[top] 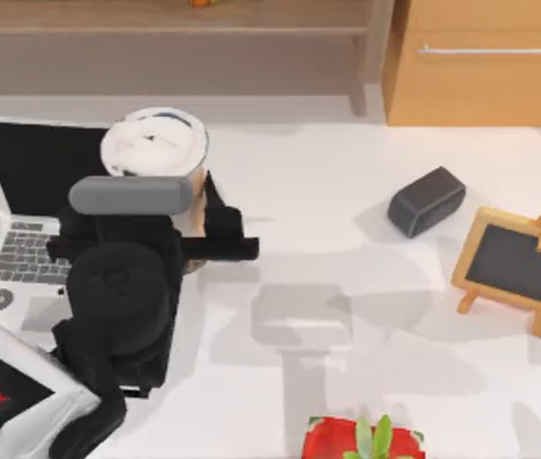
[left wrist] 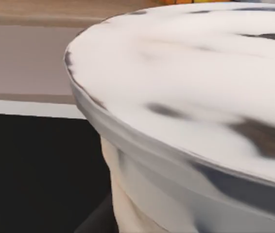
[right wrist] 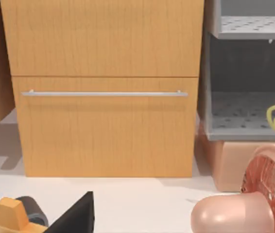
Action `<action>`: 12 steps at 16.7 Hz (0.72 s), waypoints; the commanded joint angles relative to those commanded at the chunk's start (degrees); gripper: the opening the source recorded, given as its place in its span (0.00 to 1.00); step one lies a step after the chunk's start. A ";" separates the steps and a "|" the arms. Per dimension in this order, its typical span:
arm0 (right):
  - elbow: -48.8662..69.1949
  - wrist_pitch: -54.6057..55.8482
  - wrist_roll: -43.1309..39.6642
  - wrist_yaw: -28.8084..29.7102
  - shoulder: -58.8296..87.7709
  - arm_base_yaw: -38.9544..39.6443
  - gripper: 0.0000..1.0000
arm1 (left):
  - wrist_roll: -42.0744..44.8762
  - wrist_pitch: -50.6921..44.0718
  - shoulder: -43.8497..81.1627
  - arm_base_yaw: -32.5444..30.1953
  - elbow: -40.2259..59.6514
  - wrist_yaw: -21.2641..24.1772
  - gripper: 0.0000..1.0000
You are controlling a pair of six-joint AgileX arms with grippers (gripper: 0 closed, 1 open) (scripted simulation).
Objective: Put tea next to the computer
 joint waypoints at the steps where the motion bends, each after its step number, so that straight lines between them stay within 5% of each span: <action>1: 0.00 0.00 0.00 0.00 0.00 0.00 1.00 | 0.06 -0.77 0.64 -2.22 1.21 -2.76 0.00; 5: 0.00 0.00 0.00 0.00 0.00 0.00 1.00 | 0.42 -2.99 2.75 -7.58 4.70 -9.91 0.00; 12: 0.00 0.00 0.00 0.00 0.00 0.00 1.00 | 0.54 -3.13 2.84 -7.87 4.96 -10.54 0.00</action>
